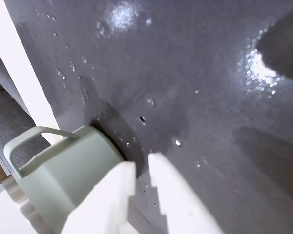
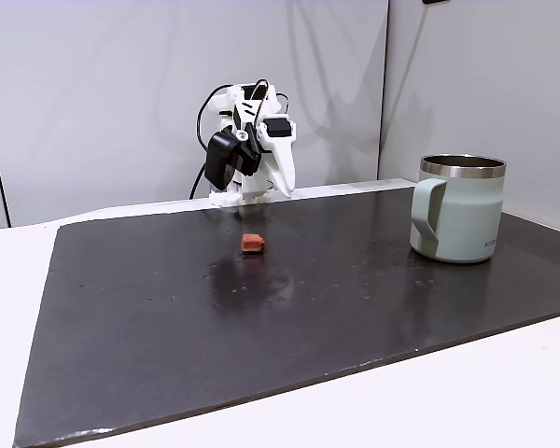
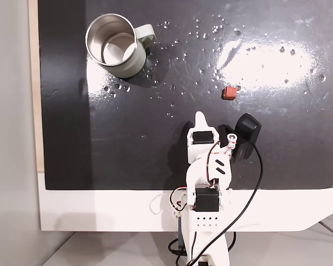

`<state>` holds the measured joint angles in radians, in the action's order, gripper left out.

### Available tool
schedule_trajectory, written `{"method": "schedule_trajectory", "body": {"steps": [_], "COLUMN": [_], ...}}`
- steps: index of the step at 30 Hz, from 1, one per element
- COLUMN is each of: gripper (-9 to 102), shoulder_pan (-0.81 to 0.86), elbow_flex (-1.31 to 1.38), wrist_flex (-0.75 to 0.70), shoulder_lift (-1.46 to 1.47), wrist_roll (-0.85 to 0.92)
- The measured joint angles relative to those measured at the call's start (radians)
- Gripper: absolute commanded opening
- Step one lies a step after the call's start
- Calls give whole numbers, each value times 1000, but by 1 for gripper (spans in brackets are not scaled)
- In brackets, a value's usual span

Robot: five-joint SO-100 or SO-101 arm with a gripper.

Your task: Grasp a cube and put it in the cup.

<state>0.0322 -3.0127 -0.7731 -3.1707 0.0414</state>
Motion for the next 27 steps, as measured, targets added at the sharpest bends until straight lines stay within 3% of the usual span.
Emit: {"method": "schedule_trajectory", "body": {"steps": [27], "gripper": [0], "shoulder_pan": [8], "elbow_flex": [0], "wrist_flex": [-5], "shoulder_lift": [0], "wrist_roll": [17]}}
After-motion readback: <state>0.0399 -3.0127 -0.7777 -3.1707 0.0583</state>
